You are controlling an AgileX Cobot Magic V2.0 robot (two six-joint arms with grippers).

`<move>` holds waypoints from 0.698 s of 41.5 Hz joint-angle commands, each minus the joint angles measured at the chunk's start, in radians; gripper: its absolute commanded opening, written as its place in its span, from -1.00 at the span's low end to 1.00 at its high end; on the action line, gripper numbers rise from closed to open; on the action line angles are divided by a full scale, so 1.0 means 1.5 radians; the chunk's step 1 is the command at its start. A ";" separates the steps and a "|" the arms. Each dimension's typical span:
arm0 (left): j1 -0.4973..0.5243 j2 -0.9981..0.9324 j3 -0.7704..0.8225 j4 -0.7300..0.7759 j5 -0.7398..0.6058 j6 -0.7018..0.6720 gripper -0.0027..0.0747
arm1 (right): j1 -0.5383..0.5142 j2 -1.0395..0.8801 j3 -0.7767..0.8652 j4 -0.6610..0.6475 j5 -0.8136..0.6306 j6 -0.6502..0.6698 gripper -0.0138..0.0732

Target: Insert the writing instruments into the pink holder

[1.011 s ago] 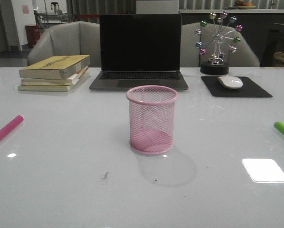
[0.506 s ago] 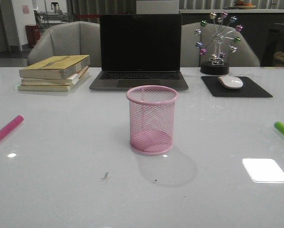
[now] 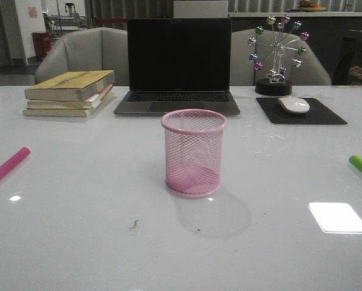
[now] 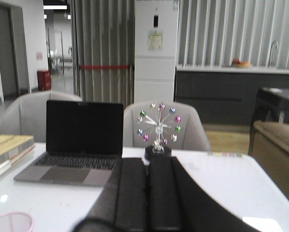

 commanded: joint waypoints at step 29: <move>-0.003 0.314 -0.109 0.000 0.325 -0.001 -0.70 | -0.003 0.350 -0.047 -0.001 0.193 -0.006 -0.55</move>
